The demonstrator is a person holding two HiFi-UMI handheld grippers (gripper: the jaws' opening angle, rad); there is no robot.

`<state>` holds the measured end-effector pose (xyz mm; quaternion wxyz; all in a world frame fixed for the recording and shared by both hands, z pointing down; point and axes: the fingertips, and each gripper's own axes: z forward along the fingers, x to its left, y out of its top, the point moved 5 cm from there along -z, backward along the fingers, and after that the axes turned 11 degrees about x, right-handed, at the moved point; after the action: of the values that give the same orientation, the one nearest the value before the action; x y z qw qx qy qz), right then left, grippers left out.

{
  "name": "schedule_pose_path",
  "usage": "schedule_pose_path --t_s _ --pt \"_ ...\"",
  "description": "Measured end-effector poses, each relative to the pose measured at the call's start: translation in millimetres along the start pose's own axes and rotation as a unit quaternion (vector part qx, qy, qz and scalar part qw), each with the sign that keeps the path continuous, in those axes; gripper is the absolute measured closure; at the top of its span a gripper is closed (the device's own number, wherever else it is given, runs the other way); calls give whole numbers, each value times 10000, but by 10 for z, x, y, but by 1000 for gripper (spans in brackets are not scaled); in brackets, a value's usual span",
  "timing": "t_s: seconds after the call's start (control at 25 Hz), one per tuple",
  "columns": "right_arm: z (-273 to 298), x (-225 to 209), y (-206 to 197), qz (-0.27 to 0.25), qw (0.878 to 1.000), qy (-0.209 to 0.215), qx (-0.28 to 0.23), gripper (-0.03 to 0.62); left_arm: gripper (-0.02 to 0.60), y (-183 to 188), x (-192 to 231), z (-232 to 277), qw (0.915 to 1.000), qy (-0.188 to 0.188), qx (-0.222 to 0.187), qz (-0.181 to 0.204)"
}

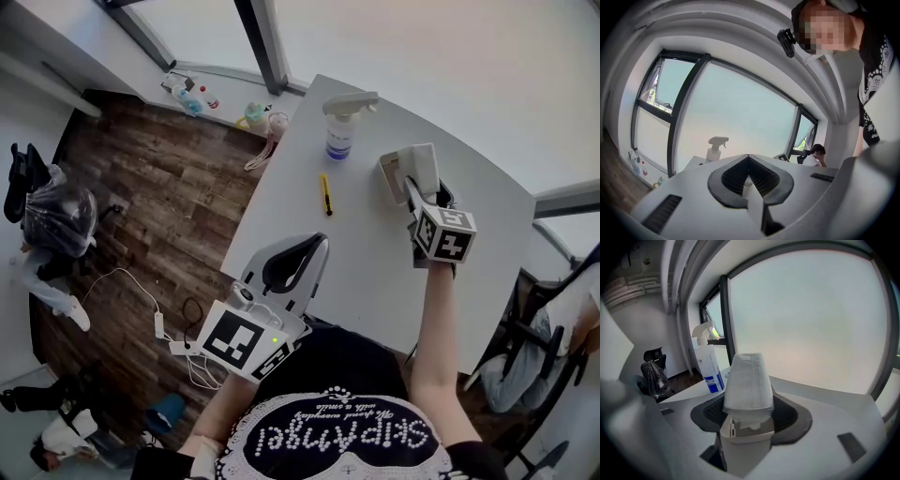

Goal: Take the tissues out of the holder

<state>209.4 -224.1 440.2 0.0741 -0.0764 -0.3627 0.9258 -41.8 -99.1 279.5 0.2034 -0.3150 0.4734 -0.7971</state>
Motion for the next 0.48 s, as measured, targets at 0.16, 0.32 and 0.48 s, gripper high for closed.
schedule_pose_path --t_s 0.16,0.32,0.48 --pt "-55 47 4 191 9997 -5 -138 326 580 10 -15 -19 10000 -10 -22 18" --pt "-66 100 -16 181 9997 0 -192 326 580 6 -25 -31 10000 -3 -50 35" --pt "-139 94 -35 241 9994 -22 -236 326 580 14 -32 -64 10000 36 -82 33"
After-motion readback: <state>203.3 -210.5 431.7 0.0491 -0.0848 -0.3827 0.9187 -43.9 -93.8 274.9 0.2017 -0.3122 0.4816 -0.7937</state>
